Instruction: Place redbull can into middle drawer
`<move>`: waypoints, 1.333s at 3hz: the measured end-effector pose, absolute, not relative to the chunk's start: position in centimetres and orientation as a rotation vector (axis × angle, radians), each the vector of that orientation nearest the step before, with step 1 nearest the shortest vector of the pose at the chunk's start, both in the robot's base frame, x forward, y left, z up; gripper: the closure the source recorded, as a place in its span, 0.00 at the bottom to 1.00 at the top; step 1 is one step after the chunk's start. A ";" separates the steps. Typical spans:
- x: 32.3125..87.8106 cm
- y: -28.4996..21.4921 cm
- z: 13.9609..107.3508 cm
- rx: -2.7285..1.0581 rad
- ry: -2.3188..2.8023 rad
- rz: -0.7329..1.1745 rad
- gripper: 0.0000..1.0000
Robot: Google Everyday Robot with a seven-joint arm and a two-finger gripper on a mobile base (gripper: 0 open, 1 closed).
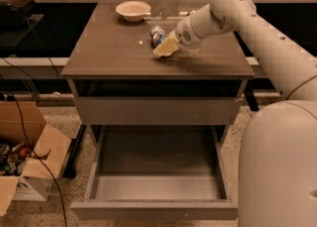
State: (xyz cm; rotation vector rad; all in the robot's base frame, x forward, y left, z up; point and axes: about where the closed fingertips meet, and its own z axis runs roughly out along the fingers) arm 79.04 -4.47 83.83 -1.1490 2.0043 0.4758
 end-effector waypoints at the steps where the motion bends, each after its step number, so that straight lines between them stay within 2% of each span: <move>1: 79.1 -4.5 83.9 -1.149 2.004 0.476 0.64; 2: 77.6 -3.3 86.1 -1.204 1.960 0.450 0.95; 3: 74.6 -1.8 88.6 -1.283 1.884 0.457 1.00; 4: 70.7 -1.6 89.9 -1.353 1.785 0.504 1.00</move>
Offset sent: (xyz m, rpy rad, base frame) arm -0.0210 0.0153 0.0468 -0.0435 -0.0820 0.0456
